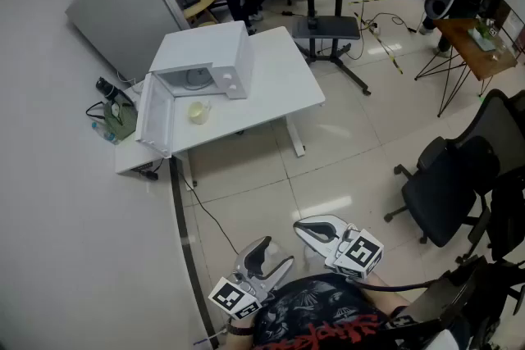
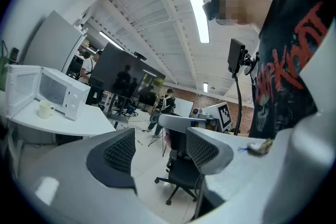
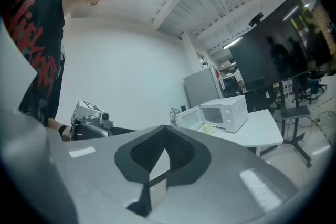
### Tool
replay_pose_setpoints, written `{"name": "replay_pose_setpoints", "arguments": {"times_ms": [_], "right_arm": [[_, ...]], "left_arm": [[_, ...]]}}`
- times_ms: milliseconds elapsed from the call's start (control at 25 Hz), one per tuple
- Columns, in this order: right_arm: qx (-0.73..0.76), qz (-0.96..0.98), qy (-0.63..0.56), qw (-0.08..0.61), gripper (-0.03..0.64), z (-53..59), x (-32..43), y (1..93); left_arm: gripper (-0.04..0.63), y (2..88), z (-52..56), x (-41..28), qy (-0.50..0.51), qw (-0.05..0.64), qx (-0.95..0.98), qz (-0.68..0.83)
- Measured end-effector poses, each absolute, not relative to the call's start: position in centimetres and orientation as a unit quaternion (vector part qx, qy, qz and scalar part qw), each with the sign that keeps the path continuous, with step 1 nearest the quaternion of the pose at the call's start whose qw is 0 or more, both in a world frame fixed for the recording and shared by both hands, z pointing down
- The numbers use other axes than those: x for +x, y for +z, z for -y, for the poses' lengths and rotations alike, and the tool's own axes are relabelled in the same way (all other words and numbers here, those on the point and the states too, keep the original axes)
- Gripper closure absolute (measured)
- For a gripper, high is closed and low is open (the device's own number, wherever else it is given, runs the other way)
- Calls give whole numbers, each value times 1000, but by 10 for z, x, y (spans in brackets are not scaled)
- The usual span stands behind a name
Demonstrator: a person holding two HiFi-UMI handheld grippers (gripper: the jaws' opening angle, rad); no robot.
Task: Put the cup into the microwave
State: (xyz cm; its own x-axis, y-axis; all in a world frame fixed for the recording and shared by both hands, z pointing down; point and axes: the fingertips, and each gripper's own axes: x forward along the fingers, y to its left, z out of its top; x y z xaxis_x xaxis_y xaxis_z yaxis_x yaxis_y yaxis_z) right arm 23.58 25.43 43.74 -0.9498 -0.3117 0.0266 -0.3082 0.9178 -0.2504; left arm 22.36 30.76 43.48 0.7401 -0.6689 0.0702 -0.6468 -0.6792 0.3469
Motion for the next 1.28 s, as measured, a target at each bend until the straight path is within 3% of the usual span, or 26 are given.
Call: {"name": "replay_pose_setpoints", "arguments": {"times_ms": [160, 320, 440, 920, 1280], "right_arm": [[-169, -977, -130, 16, 615, -249, 267, 437], [-175, -975, -135, 19, 615, -256, 274, 425], [-153, -979, -135, 11, 615, -266, 263, 422], [-139, -985, -98, -30, 615, -268, 220, 408], [-162, -981, -104, -25, 615, -237, 155, 416]], "left_arm": [[296, 443, -309, 256, -25, 172, 915, 364], [296, 456, -319, 258, 43, 119, 909, 398], [296, 454, -323, 239, 52, 101, 896, 430], [296, 462, -309, 178, -52, 144, 875, 460], [296, 457, -289, 75, -21, 105, 866, 488]]}}
